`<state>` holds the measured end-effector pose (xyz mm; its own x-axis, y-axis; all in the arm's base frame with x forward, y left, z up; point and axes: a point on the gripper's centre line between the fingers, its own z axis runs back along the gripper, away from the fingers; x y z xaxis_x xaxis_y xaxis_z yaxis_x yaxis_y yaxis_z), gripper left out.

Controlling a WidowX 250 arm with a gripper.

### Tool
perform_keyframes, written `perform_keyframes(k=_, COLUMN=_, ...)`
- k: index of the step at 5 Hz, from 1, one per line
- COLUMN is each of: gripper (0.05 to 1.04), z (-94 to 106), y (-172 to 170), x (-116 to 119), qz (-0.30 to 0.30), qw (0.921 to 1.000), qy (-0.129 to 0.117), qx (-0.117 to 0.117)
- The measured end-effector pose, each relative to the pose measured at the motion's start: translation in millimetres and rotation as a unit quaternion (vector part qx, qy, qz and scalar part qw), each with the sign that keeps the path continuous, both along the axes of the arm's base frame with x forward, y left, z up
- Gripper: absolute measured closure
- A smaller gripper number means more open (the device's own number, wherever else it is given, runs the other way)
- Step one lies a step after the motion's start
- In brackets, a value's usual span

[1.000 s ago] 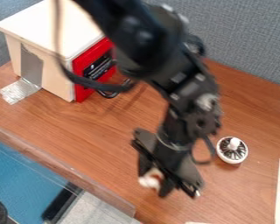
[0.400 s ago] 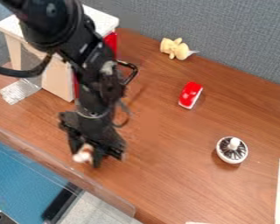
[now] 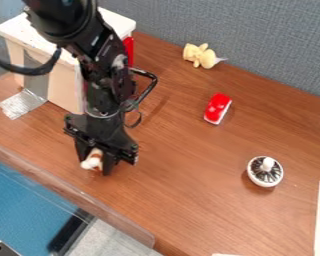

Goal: Moved the white and brown thing to the left side of the table

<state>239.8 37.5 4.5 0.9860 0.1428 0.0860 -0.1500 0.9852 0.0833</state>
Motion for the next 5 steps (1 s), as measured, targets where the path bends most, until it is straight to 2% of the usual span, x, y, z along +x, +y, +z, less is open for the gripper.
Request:
perform_keyframes(k=1, gripper=0.212, z=-0.5, y=0.6, x=1.6, qz=-0.008, qw=0.9999, qy=0.012, qx=0.001)
perform_keyframes(k=2, gripper=0.072, z=-0.5, y=0.0, x=3.0, qz=-0.015, qw=0.9997, qy=0.021, qx=-0.001)
perform_keyframes(k=3, gripper=0.077, z=1.5, y=-4.5, x=1.8, qz=-0.023, qw=0.9992, qy=0.031, qx=-0.006)
perform_keyframes(k=5, gripper=0.083, z=54.0, y=-20.1, x=13.7, qz=-0.058, qw=0.9980, qy=-0.005, qx=-0.027)
